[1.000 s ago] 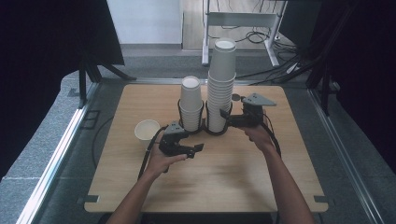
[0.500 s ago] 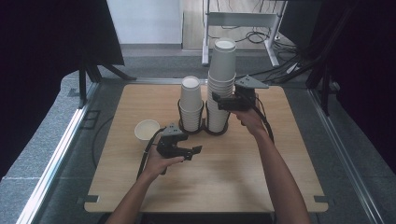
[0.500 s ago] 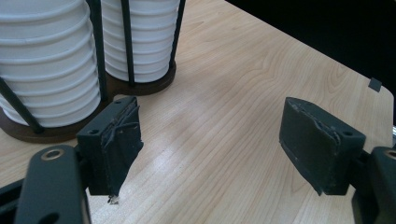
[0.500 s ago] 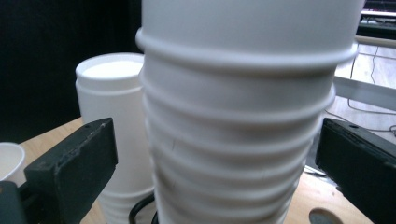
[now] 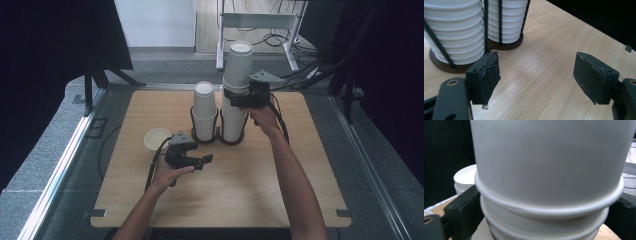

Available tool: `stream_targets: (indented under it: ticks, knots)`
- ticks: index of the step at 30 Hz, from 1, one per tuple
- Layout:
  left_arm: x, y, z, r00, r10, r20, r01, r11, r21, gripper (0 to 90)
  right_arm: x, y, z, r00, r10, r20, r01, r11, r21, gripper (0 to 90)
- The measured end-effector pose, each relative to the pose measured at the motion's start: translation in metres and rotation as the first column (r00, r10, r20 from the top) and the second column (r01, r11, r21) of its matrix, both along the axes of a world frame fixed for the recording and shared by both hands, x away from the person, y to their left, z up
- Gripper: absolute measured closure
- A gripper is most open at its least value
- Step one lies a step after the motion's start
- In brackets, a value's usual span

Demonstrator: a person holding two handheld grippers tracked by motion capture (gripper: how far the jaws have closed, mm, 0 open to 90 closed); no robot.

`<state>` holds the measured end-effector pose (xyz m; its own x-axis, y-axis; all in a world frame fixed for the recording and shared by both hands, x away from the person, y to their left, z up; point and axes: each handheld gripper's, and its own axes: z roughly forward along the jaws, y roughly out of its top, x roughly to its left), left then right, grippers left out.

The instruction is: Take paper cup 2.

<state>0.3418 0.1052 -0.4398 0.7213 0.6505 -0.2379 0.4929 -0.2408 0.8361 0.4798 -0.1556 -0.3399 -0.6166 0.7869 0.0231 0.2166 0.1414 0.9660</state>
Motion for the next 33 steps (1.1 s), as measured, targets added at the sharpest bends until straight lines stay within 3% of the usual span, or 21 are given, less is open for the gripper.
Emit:
stream_targets:
  ticks: [6,10,15,17,21,27,33]
  knots:
    - [0.0,0.002,0.003,0.9991,0.033,0.028,-0.032,0.9994,-0.016,21.3,-0.002,0.0,0.0,1.0,0.002,0.0,-0.002,1.0,-0.007,3.7]
    - [0.003,0.005,0.012,0.9972,0.056,0.05,-0.054,0.9975,-0.046,21.0,-0.004,0.001,0.0,1.0,0.007,0.003,-0.007,1.0,-0.009,3.8]
    - [0.011,0.01,0.025,0.9915,0.112,0.065,-0.105,0.9885,-0.109,19.7,-0.004,0.001,-0.001,0.9999,0.009,0.006,-0.009,1.0,-0.006,3.9]
    - [0.015,0.012,0.032,0.9861,0.142,0.086,-0.13,0.9829,-0.131,19.9,-0.004,0.001,-0.001,0.9999,0.008,0.008,-0.008,1.0,-0.003,3.9]
    - [0.024,0.011,0.053,0.9808,0.155,0.118,-0.136,0.9788,-0.153,18.9,-0.004,0.0,-0.002,0.9999,0.011,0.01,-0.011,1.0,-0.002,3.9]
    - [0.041,0.002,0.086,0.9748,0.145,0.169,-0.119,0.9809,-0.153,15.3,-0.004,0.0,-0.002,0.9998,0.015,0.015,-0.015,1.0,0.002,3.9]
    - [0.058,-0.012,0.107,0.9708,0.135,0.198,-0.106,0.983,-0.15,13.7,-0.004,0.0,-0.003,0.9997,0.018,0.017,-0.018,1.0,0.004,3.9]
